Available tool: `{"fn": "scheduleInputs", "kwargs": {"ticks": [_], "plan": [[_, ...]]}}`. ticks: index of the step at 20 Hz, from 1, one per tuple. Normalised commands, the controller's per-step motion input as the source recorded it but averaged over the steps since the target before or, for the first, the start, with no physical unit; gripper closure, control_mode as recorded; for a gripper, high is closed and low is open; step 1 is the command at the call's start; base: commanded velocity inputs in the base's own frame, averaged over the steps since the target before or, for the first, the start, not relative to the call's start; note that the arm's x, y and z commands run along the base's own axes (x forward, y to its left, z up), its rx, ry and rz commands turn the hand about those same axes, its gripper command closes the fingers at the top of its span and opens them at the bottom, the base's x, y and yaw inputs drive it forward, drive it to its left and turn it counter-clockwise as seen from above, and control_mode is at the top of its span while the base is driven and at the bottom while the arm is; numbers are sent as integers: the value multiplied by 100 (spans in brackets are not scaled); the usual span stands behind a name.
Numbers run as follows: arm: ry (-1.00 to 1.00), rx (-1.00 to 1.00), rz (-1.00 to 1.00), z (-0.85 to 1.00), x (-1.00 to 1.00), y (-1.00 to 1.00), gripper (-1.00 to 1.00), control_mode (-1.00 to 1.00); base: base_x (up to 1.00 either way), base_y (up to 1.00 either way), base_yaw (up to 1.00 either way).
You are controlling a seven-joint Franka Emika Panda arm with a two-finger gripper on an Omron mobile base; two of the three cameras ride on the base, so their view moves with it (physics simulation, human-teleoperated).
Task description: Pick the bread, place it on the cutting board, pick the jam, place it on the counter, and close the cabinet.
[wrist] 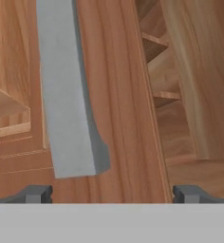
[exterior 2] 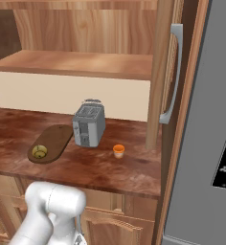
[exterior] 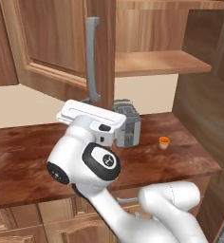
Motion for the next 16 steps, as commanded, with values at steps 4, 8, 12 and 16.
{"fn": "scheduleInputs", "kwargs": {"ticks": [4,8,12,16], "plan": [[-4,0,1,-3,40,-13,-100,-100,0,0,0],[-3,0,0,-1,46,-12,-100,-100,0,0,0],[-2,0,0,0,52,-9,-100,-100,0,0,0],[-1,0,0,0,57,-5,-100,-100,0,0,0]]}}
